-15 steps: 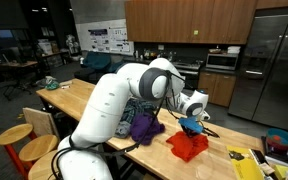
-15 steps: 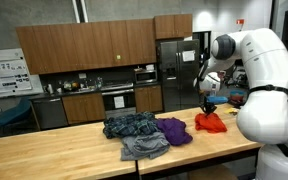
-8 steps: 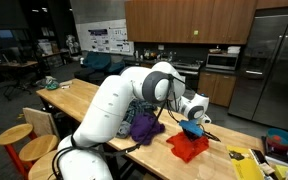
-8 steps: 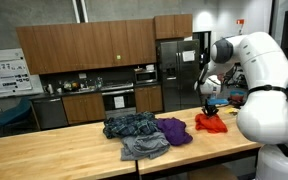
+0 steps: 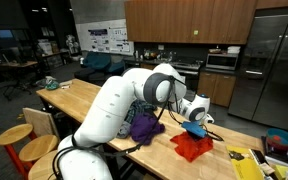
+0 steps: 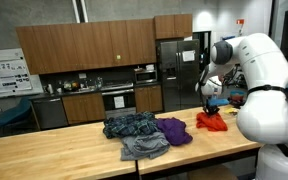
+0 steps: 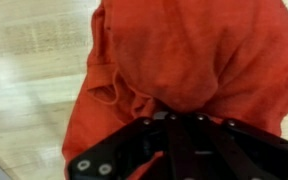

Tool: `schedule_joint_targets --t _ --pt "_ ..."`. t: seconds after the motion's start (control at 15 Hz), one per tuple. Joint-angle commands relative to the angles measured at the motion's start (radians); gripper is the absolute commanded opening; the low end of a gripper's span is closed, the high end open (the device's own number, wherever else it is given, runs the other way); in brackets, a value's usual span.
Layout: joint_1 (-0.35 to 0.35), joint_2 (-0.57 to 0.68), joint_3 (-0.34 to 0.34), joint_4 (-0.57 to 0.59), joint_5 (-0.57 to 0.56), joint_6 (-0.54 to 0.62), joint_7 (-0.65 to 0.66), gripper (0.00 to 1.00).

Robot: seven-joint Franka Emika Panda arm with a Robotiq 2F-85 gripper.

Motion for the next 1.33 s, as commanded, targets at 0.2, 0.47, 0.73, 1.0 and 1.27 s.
schedule_joint_targets --t 0.2,0.47,0.73,1.0,1.27 --pt "0.020 -0.034 -0.033 -0.046 -0.060 0.144 0.039 0.42" --pt "0.024 -0.080 -0.058 -0.091 -0.083 0.205 0.071 0.68" --pt "-0.002 -0.175 -0.065 -0.167 -0.063 0.232 0.070 0.95" --pt "-0.040 -0.291 -0.050 -0.232 -0.047 0.188 0.006 1.00" --pt "-0.074 -0.340 -0.032 -0.166 0.001 -0.055 -0.115 1.00"
